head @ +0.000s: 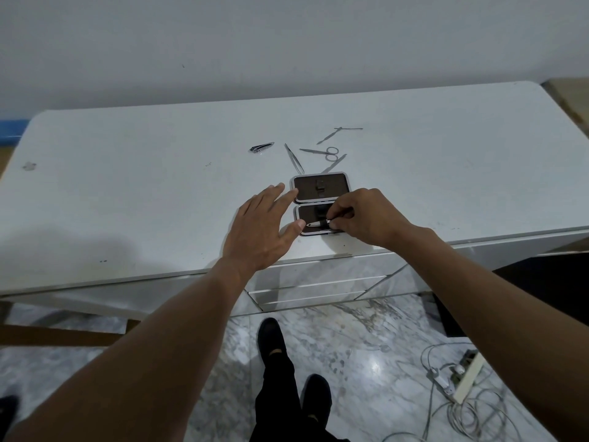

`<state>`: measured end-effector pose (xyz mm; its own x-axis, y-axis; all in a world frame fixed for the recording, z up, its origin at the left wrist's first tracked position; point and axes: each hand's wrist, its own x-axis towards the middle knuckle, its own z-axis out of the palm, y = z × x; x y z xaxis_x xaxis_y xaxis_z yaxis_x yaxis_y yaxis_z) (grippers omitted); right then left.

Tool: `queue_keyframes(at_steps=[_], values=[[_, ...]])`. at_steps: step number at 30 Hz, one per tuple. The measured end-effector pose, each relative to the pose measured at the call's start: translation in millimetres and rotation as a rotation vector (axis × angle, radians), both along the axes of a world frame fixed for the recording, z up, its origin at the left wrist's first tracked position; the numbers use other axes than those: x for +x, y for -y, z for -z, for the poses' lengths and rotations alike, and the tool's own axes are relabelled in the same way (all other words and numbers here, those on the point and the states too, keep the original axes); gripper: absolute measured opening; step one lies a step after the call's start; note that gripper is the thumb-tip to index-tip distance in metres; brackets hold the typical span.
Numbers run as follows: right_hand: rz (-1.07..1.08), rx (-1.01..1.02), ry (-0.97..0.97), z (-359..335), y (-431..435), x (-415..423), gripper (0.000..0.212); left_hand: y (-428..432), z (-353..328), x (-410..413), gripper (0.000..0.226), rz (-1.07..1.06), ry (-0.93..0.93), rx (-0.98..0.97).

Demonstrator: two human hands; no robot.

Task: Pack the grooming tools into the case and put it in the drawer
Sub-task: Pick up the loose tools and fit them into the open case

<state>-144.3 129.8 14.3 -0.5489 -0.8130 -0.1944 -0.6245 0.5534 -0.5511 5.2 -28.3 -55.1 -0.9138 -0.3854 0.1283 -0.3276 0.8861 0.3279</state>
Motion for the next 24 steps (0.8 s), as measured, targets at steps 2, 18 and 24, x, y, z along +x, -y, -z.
queue_keyframes(at_steps=[2,18,24], values=[[-0.007,0.005,0.005,-0.2,0.8,-1.2,0.008,0.7,-0.1,-0.1,0.061,0.004,0.004,0.002],[0.002,-0.043,-0.134,-20.6,72.4,-16.9,0.023,-3.1,-2.1,0.1,0.057,-0.006,-0.024,0.025],[-0.102,0.013,-0.182,-13.6,149.0,-22.8,0.020,2.1,-6.2,-1.3,0.057,0.038,-0.028,0.040]])
